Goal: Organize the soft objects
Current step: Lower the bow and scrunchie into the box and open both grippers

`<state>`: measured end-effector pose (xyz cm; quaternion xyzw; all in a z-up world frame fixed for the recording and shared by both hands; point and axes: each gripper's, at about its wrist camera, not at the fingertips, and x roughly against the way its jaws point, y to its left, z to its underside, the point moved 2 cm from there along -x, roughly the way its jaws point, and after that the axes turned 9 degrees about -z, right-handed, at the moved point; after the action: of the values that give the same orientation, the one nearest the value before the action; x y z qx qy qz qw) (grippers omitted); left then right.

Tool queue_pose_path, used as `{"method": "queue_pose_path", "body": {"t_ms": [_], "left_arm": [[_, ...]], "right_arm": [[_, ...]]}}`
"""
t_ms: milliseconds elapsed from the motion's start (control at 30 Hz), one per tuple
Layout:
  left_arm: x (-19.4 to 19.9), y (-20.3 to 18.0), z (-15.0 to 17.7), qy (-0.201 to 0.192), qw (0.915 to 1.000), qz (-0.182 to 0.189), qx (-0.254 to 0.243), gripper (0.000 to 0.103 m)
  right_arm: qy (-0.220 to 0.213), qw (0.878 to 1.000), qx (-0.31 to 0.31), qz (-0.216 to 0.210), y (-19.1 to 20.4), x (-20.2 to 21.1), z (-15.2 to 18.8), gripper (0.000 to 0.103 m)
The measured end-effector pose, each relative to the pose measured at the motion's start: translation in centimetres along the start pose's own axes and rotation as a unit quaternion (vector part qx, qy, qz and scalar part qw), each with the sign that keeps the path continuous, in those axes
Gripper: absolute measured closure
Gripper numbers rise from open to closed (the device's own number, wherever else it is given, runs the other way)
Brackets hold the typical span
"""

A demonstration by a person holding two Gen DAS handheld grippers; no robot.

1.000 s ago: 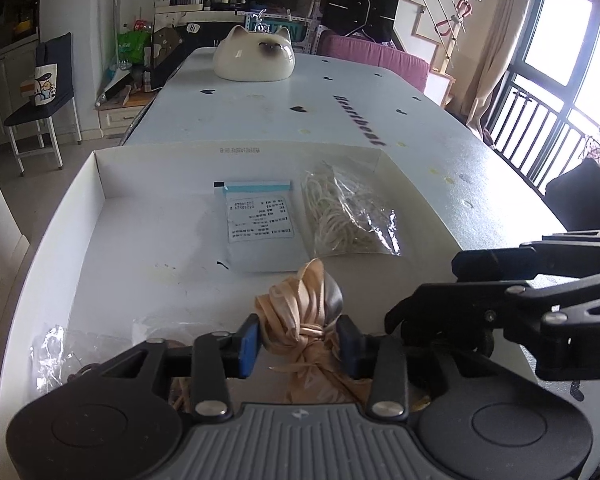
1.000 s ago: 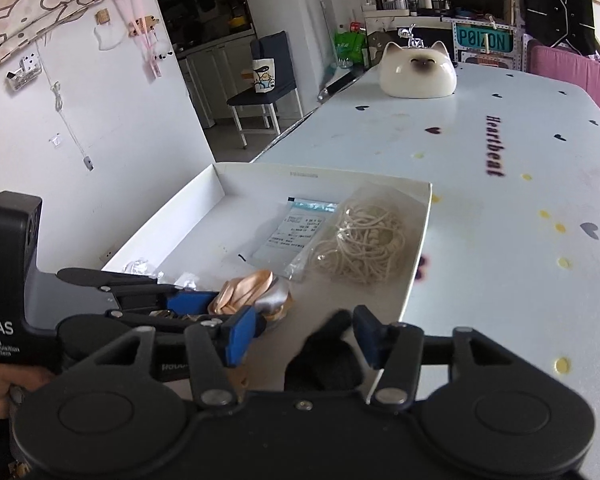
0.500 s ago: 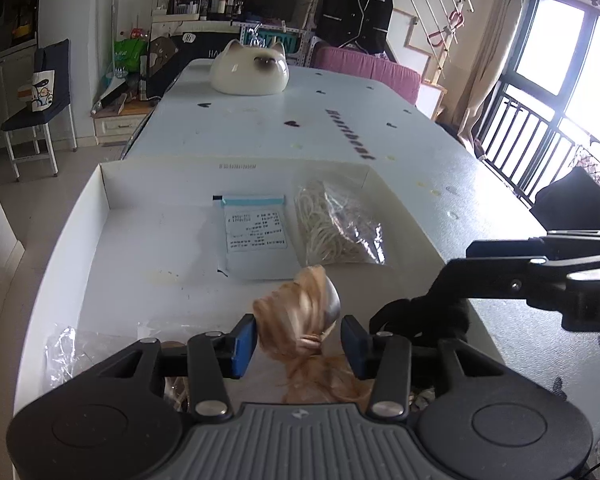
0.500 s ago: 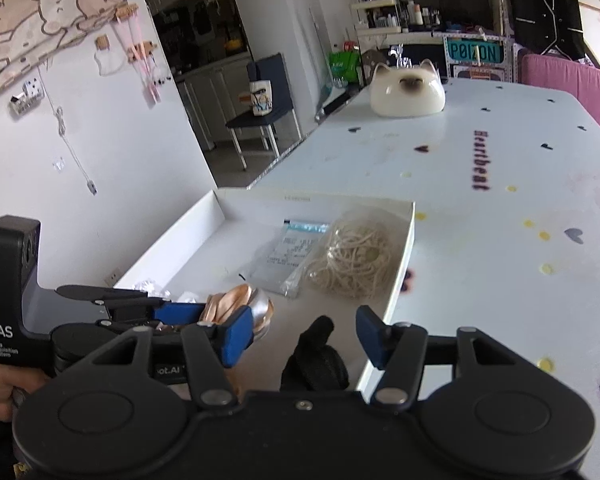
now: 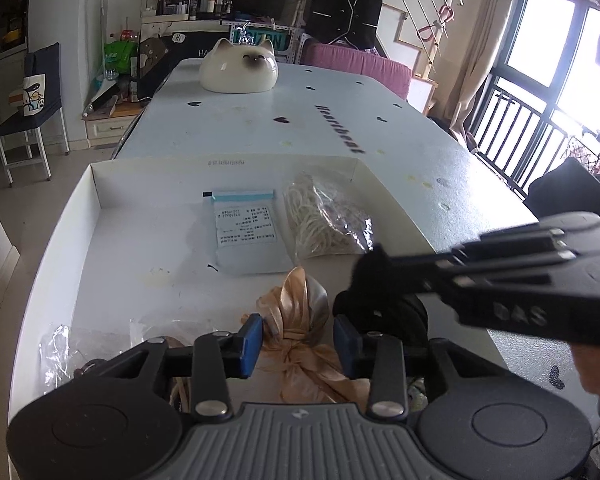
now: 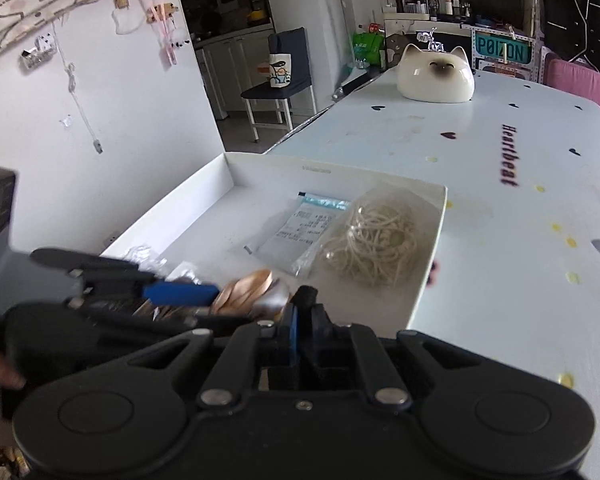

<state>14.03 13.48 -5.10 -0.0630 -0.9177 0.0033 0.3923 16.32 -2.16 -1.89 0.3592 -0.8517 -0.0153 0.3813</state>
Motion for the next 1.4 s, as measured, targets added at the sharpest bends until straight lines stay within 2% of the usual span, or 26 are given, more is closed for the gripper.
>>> {"method": "queue_pose_path", "body": {"t_ms": [267,333,433,767,800,833,900,1033,1200,1267,1300,1333,1400], "left_arm": [[-0.4,0.4,0.1,0.005,0.9999,-0.002,0.008,0.064],[-0.4,0.5,0.0,0.005,0.9999,-0.002,0.009,0.064],[-0.5,0.6,-0.1,0.006,0.9999,-0.005,0.009,0.064],[-0.4,0.7,-0.1,0.006,0.9999,-0.009,0.011,0.064],[-0.4,0.7,-0.1,0.006,0.9999,-0.009,0.011,0.064],[-0.4,0.7,-0.1,0.006,0.9999,-0.009,0.012,0.064],[-0.3,0.9,-0.1,0.004,0.9999,-0.008,0.014,0.064],[-0.2,1.0,0.0,0.002,0.9998,-0.006,0.017,0.064],[-0.3,1.0,0.1,0.002,0.9998,-0.001,0.019,0.064],[-0.2,1.1,0.1,0.001,0.9998,0.000,0.020,0.064],[-0.2,1.1,0.0,0.000,0.9998,0.001,0.020,0.064],[-0.1,1.2,0.0,0.000,0.9998,0.001,0.020,0.064],[0.0,1.3,0.0,-0.002,0.9998,0.002,0.020,0.064]], "right_arm": [[0.015,0.999,0.003,0.040,-1.1,-3.2,-1.6,0.096],[0.018,0.999,0.001,0.047,-1.5,-3.3,-1.8,0.092],[0.008,0.999,-0.018,0.029,-2.0,-2.4,-2.0,0.081],[-0.028,0.999,-0.024,0.010,-1.7,1.4,-1.5,0.079],[-0.031,0.999,-0.022,0.003,-1.5,1.7,-1.4,0.074],[-0.032,0.999,-0.016,-0.006,-1.1,1.9,-1.2,0.065],[-0.019,0.999,0.010,-0.025,-0.1,1.9,-0.6,0.061],[0.009,0.997,0.073,-0.013,1.9,0.8,0.7,0.061],[0.033,0.993,0.115,-0.002,3.1,-0.8,1.8,0.062],[0.037,0.991,0.131,0.012,3.3,-1.4,2.1,0.071],[0.039,0.990,0.134,0.023,3.2,-1.8,2.2,0.081],[0.040,0.990,0.132,0.032,2.9,-1.9,2.3,0.086],[0.033,0.993,0.108,0.038,2.0,-1.9,2.0,0.089]]}}
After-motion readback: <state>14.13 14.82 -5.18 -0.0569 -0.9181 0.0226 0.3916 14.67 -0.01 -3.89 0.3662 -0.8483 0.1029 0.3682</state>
